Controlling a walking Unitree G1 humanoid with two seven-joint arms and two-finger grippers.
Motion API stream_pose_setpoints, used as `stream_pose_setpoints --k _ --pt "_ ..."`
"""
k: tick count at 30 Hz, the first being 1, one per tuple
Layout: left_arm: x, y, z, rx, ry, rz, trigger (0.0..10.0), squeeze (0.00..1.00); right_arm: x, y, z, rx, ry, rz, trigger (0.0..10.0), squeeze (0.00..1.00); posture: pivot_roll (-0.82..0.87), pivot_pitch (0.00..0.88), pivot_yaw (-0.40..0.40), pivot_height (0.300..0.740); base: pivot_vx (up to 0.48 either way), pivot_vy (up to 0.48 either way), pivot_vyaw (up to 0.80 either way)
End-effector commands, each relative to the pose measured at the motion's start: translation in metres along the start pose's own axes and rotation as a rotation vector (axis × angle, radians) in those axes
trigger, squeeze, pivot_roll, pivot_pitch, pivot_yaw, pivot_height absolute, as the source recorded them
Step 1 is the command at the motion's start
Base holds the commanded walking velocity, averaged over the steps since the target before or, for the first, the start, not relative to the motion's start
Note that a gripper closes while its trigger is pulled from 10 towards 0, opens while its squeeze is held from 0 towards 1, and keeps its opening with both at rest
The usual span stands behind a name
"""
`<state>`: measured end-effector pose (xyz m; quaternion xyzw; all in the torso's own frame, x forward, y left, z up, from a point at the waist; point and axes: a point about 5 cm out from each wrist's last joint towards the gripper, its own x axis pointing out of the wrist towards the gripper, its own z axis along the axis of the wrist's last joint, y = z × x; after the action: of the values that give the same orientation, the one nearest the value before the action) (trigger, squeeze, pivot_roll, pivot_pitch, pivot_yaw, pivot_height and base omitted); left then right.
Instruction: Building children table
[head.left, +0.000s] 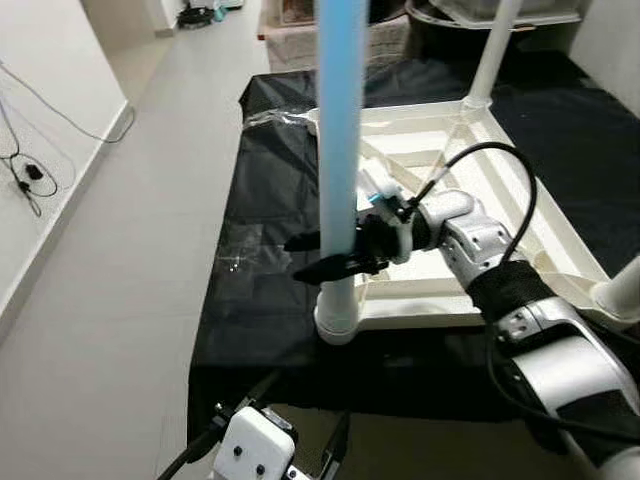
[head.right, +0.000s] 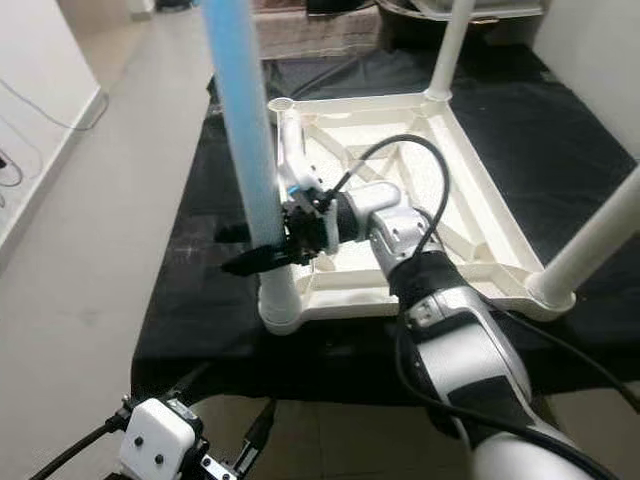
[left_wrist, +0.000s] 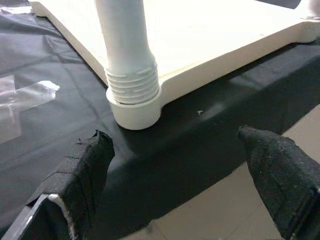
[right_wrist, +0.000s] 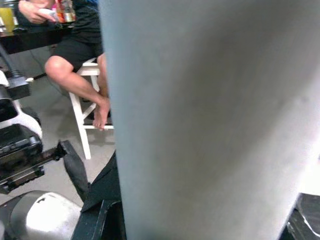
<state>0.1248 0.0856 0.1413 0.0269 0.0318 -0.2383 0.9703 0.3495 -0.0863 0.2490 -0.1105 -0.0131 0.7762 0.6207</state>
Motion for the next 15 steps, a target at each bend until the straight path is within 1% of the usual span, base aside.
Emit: stream_pose_setpoints --k 1,2,4,5,6,7,9,10,13,14,15 --pt "-0.0011 -0.0005 -0.0044 0.0 0.025 0.006 10.0 0.0 0.0011 0.0017 -0.0268 0.075 0.108 -0.065 10.0 0.0 0.14 0.2 0.032 0.74 0.0 0.0 0.0" --pt "-0.0011 -0.0005 -0.0044 0.0 0.025 0.006 10.0 0.0 0.0011 0.0017 -0.0268 0.075 0.108 -0.065 10.0 0.0 0.14 0.2 0.032 0.74 0.0 0.0 0.0" --pt "-0.0003 -0.0003 -0.0044 0.0 0.023 0.006 10.0 0.0 0.0009 0.0005 -0.0296 0.06 0.108 -0.119 10.0 0.0 0.14 0.199 0.03 0.74 0.0 0.0 0.0" --pt "-0.0003 -0.0003 -0.0044 0.0 0.023 0.006 10.0 0.0 0.0009 0.0005 -0.0296 0.06 0.108 -0.119 10.0 0.0 0.14 0.199 0.03 0.74 0.0 0.0 0.0" --pt "0.0001 -0.0002 -0.0044 0.0 0.022 0.005 10.0 0.0 0.0003 -0.0004 -0.0318 0.057 0.108 -0.163 10.0 0.0 0.14 0.199 0.03 0.74 0.0 0.0 0.0" --pt "0.0001 -0.0002 -0.0044 0.0 0.022 0.005 10.0 0.0 0.0003 -0.0004 -0.0318 0.057 0.108 -0.163 10.0 0.0 0.14 0.199 0.03 0.74 0.0 0.0 0.0" --pt "0.0006 0.0 -0.0046 0.0 0.021 0.004 10.0 0.0 -0.001 -0.0018 -0.0344 0.064 0.101 -0.228 10.0 0.0 0.13 0.198 0.029 0.74 0.0 0.0 0.0" --pt "0.0006 0.0 -0.0046 0.0 0.021 0.004 10.0 0.0 -0.001 -0.0018 -0.0344 0.064 0.101 -0.228 10.0 0.0 0.13 0.198 0.029 0.74 0.0 0.0 0.0" --pt "0.0011 0.0002 -0.0049 0.001 0.021 0.003 10.0 0.0 -0.0028 -0.0029 -0.0353 0.065 0.068 -0.328 10.0 0.0 0.13 0.196 0.029 0.74 0.0 0.0 0.0" --pt "0.0011 0.0002 -0.0049 0.001 0.021 0.003 10.0 0.0 -0.0028 -0.0029 -0.0353 0.065 0.068 -0.328 10.0 0.0 0.13 0.196 0.029 0.74 0.0 0.0 0.0" --pt "0.0013 0.0003 -0.0051 0.001 0.02 0.003 10.0 0.0 -0.0033 -0.0037 -0.0367 0.072 0.065 -0.381 10.0 0.0 0.13 0.196 0.029 0.74 0.0 0.0 0.0"
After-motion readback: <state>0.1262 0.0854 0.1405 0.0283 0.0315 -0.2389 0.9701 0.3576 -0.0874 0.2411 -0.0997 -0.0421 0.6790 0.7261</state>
